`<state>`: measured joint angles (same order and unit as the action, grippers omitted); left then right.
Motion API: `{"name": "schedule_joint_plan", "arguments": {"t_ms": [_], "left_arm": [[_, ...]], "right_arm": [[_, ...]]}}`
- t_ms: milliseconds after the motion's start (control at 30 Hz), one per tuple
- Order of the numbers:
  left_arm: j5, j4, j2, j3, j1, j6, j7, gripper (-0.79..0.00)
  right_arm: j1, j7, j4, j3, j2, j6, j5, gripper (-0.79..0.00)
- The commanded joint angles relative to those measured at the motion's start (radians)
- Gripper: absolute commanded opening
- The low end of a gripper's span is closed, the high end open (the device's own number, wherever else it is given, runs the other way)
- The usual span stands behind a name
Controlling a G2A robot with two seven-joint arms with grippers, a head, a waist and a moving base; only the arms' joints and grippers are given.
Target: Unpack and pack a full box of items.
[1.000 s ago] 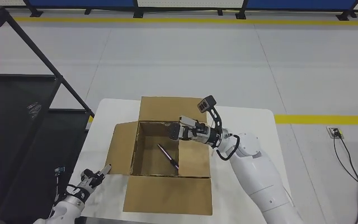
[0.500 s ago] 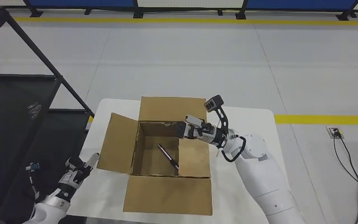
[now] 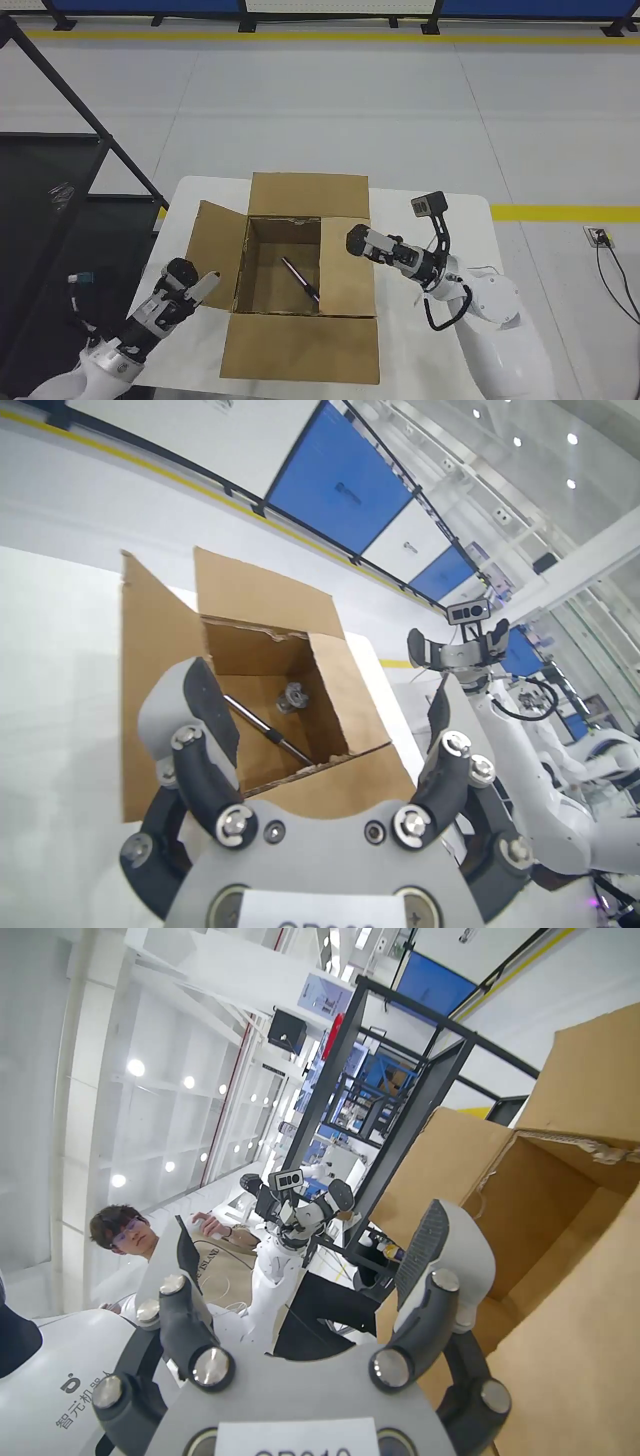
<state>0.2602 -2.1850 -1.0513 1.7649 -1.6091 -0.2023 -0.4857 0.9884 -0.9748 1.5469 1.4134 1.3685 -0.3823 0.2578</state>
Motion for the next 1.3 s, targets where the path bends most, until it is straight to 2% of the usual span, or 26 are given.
{"name": "schedule_joint_plan", "arguments": {"t_ms": [0, 100, 167, 200, 600, 733, 933, 1100, 1267], "left_arm": [[0.002, 0.018, 0.001, -0.068, 0.060, 0.017, -0.042, 0.000], [0.013, 0.056, -0.001, -0.175, 0.147, 0.033, -0.092, 0.000], [0.012, 0.093, -0.005, -0.246, 0.204, 0.041, -0.125, 0.000], [0.014, 0.100, -0.005, -0.257, 0.214, 0.042, -0.132, 0.000], [0.001, 0.108, -0.006, -0.260, 0.211, 0.048, -0.127, 0.000], [-0.121, 0.182, -0.013, -0.312, 0.267, 0.119, -0.175, 0.000], [-0.165, 0.339, -0.027, -0.458, 0.436, 0.208, -0.295, 0.000], [-0.196, 0.486, -0.052, -0.590, 0.559, 0.223, -0.313, 0.000], [-0.232, 0.624, -0.081, -0.692, 0.657, 0.206, -0.285, 0.000]], "right_arm": [[0.058, 0.026, 0.048, 0.042, -0.008, -0.001, -0.013, 0.000], [0.129, 0.099, 0.096, 0.083, -0.016, 0.004, -0.058, 0.000], [0.135, 0.108, 0.098, 0.086, -0.017, 0.007, -0.063, 0.000], [0.135, 0.108, 0.098, 0.086, -0.017, 0.007, -0.063, 0.000], [0.137, 0.112, 0.100, 0.085, -0.017, 0.008, -0.062, 0.000], [0.154, 0.071, 0.154, 0.087, -0.026, -0.032, -0.091, 0.000], [0.188, -0.013, 0.191, 0.146, -0.048, -0.065, -0.081, 0.000], [0.224, -0.041, 0.199, 0.219, -0.065, -0.089, -0.042, 0.000], [0.261, -0.036, 0.205, 0.284, -0.079, -0.101, -0.001, 0.000]]}}
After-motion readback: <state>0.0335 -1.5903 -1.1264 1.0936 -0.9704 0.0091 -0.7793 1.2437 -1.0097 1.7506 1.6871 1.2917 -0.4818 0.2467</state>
